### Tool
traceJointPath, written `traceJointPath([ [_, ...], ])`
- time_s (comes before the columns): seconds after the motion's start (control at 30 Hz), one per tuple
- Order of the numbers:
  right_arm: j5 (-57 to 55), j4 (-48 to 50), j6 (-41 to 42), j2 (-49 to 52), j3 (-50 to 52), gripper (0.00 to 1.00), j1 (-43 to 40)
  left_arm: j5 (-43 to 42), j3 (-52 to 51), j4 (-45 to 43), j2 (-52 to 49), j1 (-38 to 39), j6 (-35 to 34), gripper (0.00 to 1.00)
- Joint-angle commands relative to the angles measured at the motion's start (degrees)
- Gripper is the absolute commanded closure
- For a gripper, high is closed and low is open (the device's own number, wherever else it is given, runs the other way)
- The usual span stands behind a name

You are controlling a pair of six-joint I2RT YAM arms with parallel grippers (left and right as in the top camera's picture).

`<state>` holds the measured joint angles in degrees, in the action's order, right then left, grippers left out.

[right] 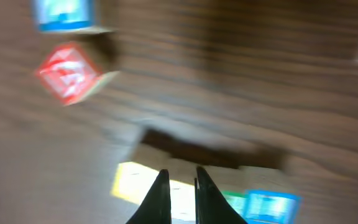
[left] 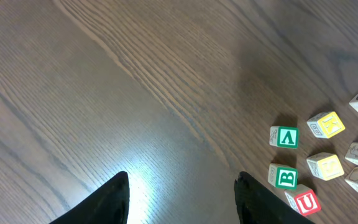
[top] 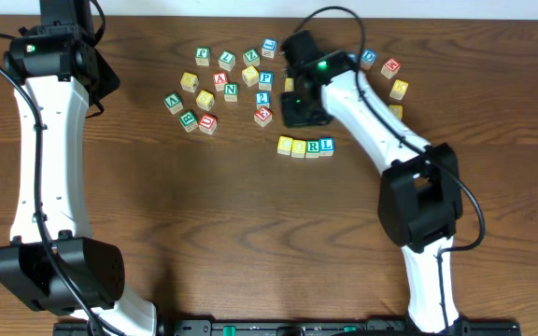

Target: Spell out CORL

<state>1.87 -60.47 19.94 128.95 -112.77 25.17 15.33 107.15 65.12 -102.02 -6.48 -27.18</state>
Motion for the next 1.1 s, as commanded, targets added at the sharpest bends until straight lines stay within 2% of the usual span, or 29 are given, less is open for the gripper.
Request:
traceJointPath([
  [0.0, -3.3, -0.4, 1.7, -1.2, 0.5, 0.91, -2.7, 0.2, -0.9, 0.0, -0.9, 0.0, -0.5, 0.47],
  [0.43, -3.1, 7.0, 1.7, -1.2, 11.4, 0.92, -4.5, 0.2, -0.9, 0.0, -0.9, 0.0, -0.5, 0.46],
  [1.07, -0.8, 6.8, -0.8, -1.2, 11.6, 0.95, -4.1, 0.2, -0.9, 0.0, -0.9, 0.0, -0.5, 0.46],
])
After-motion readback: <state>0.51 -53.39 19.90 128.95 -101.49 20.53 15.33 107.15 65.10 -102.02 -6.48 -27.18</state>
